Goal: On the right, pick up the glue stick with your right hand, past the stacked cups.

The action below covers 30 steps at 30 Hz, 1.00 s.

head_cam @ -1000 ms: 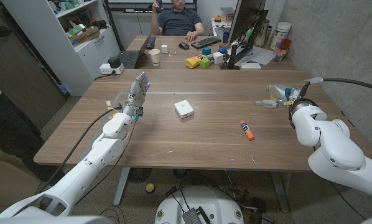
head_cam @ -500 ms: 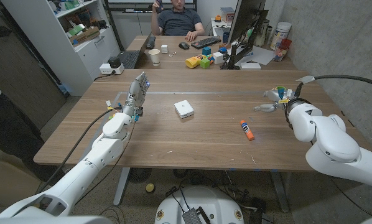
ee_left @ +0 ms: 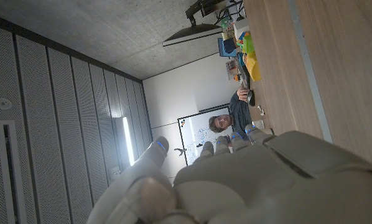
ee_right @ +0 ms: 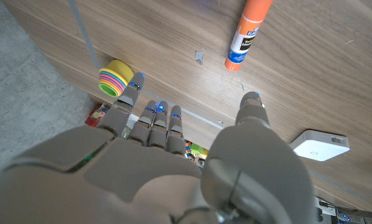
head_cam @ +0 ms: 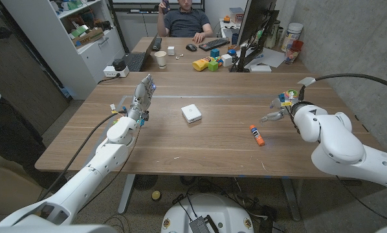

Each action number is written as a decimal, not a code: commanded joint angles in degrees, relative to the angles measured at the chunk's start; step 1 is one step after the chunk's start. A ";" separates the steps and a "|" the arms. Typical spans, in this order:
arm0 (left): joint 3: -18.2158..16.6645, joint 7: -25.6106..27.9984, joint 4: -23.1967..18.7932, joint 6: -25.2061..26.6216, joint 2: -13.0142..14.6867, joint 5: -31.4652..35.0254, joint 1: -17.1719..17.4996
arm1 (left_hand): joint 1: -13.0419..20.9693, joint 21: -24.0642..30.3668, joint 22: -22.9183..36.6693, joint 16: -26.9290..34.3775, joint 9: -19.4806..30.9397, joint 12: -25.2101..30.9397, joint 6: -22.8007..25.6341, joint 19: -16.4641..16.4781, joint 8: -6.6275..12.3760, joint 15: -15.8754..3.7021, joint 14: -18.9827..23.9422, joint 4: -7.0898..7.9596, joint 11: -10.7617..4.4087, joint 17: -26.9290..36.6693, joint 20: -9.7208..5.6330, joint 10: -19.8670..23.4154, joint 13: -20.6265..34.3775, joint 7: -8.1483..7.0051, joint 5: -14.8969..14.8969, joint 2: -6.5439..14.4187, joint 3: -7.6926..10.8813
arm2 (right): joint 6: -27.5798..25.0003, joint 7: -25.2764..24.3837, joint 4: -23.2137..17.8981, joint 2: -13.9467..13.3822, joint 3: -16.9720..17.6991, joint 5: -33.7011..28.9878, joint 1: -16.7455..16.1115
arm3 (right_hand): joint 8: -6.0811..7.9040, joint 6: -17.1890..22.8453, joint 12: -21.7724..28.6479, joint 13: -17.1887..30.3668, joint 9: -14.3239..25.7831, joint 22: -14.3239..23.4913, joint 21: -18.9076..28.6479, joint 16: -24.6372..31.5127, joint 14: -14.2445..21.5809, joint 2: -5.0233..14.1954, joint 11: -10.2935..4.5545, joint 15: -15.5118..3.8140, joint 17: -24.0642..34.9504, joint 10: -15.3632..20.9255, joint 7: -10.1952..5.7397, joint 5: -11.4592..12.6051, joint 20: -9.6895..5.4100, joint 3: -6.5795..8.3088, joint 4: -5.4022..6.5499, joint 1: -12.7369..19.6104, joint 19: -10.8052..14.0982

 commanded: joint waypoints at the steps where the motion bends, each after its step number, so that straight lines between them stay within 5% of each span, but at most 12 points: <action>1: -0.23 0.14 -0.34 -0.25 0.18 0.03 0.34 | -0.28 0.31 0.21 0.27 0.34 0.31 -2.04 -0.21 0.25 0.02 -6.56 0.20 0.04 0.10 -0.11 -5.07 0.20 -0.12 0.41 0.30 -0.18 | 2.05 19.13 2.15 4.53 -6.74 -12.53 6.78 | 0.59 1.72 0.61 0.22 0.27 0.16 0.59 0.63 1.72 -0.82 0.28 -0.57 0.34 1.51 0.27 0.76 0.39 -0.99 0.32 -0.20 1.67; 12: -0.70 -0.03 -0.75 -0.76 0.62 -0.14 1.03 | -0.23 0.31 0.21 0.25 0.34 0.32 -2.03 -0.20 0.27 0.00 -6.57 0.15 0.12 0.09 -0.11 -5.07 0.20 -0.09 0.41 0.35 -0.18 | 8.16 29.46 5.82 13.23 -4.82 -26.94 3.72 | 0.65 2.45 0.61 0.22 0.26 0.19 0.64 0.78 2.66 -1.36 0.49 -0.10 0.44 2.07 0.60 1.28 0.76 -1.89 0.76 -0.69 2.30; 17: -0.88 -0.10 -1.04 -0.62 1.04 -0.12 1.15 | -0.21 0.30 0.21 0.27 0.34 0.31 -2.02 -0.21 0.28 0.04 -6.53 0.12 0.09 0.08 -0.12 -5.10 0.19 -0.07 0.42 0.37 -0.18 | 9.28 29.28 7.82 18.68 -1.38 -33.70 -0.92 | -0.23 0.82 -0.11 0.23 0.24 0.23 -0.35 -0.24 0.44 -1.65 0.69 0.12 0.54 0.73 0.49 2.01 1.60 -2.81 1.23 -1.13 0.16; 30: -1.03 -1.70 -0.75 -0.64 2.05 -0.11 0.45 | -0.17 0.31 0.20 0.28 0.34 0.34 -1.98 -0.17 0.30 0.09 -6.49 0.06 0.10 0.08 -0.17 -5.01 0.19 -0.12 0.41 0.36 -0.22 | 15.54 27.41 10.87 29.97 7.28 -40.98 -10.11 | -0.26 1.00 -0.09 0.25 0.22 0.25 -0.54 -0.28 0.36 -0.99 0.08 -0.41 0.48 0.96 -0.03 2.97 0.37 -2.74 0.84 0.58 -0.24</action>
